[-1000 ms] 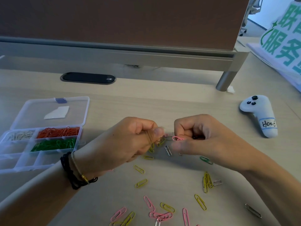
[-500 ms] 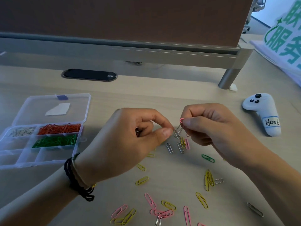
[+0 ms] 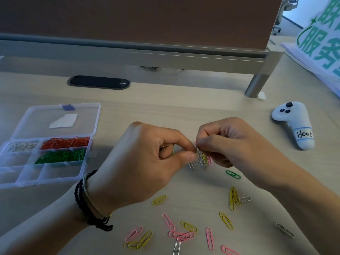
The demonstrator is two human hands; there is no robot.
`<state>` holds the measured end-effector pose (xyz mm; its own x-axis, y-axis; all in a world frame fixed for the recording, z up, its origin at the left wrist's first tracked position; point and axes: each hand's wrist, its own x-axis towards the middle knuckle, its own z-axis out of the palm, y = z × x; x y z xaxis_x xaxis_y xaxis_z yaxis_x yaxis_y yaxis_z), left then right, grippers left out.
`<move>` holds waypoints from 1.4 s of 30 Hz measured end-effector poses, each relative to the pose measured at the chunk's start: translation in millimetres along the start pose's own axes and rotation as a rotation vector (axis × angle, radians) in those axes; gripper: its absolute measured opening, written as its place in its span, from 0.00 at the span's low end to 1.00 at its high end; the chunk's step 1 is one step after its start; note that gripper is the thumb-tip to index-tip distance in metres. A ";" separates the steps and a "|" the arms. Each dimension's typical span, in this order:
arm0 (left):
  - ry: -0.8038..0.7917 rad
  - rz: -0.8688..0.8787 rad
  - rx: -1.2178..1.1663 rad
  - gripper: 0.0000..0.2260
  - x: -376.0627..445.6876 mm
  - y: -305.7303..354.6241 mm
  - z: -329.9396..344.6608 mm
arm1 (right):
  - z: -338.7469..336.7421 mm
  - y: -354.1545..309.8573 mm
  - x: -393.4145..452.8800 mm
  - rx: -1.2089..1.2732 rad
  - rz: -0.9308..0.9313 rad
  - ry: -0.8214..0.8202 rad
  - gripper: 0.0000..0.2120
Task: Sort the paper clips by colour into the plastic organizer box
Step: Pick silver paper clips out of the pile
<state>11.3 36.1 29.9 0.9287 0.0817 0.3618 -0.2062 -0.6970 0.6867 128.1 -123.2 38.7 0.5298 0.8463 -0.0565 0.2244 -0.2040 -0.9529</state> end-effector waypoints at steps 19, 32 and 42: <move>0.053 0.153 0.409 0.06 -5.1 -0.9 7.5 | 8.5 3.4 0.7 0.160 0.080 -0.076 0.14; 0.118 0.087 0.368 0.09 -3.7 0.0 7.0 | 9.3 11.2 1.4 0.010 -0.089 0.045 0.12; 0.123 0.060 0.272 0.08 -2.8 5.7 2.3 | 11.8 11.2 -4.7 -0.124 -0.303 0.142 0.08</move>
<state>8.3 30.2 31.4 0.8697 0.1084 0.4815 -0.1542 -0.8670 0.4738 118.4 -123.7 24.8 0.5308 0.8022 0.2735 0.4820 -0.0203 -0.8760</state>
